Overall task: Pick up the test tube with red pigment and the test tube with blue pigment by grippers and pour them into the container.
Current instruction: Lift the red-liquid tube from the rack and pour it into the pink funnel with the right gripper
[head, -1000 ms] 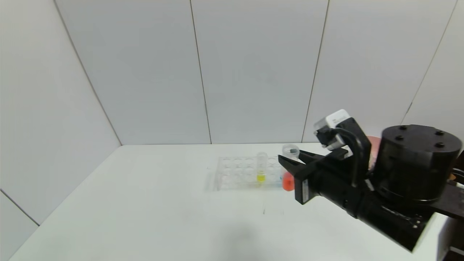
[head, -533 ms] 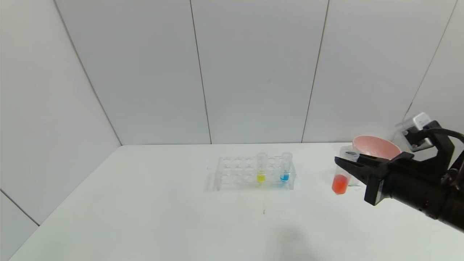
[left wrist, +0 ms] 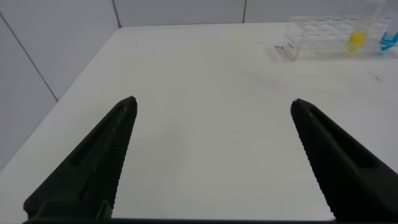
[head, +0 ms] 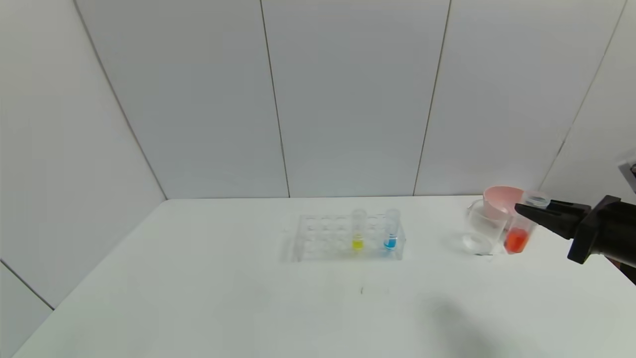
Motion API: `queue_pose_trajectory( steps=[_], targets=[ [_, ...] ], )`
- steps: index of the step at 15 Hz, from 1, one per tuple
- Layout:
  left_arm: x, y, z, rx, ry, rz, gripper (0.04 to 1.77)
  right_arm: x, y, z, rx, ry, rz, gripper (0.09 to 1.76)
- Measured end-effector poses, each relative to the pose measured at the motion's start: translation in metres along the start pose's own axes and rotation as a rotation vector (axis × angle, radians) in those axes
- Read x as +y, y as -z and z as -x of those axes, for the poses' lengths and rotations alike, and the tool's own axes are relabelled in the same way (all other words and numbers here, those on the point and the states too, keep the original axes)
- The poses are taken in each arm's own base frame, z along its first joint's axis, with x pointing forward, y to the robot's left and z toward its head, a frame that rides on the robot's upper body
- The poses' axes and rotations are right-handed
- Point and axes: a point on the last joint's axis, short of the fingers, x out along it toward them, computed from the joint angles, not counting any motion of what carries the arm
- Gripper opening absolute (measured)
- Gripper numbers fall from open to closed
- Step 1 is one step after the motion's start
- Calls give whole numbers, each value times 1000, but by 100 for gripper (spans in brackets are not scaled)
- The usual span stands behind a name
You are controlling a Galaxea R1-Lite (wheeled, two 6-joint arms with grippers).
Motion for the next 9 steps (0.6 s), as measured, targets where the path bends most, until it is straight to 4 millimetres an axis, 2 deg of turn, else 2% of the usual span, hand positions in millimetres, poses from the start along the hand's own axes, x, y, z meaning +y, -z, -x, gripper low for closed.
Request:
queue_pose_trajectory(
  steps=[3, 6, 9],
  targets=[
    [0, 0, 0, 0, 0, 0, 176, -35, 3, -3, 7, 25, 10, 49],
    [0, 0, 0, 0, 0, 0, 176, -78, 6, -13, 17, 78, 113, 49],
    [0, 0, 0, 0, 0, 0, 176, -117, -1, -27, 34, 118, 155, 49]
  ],
)
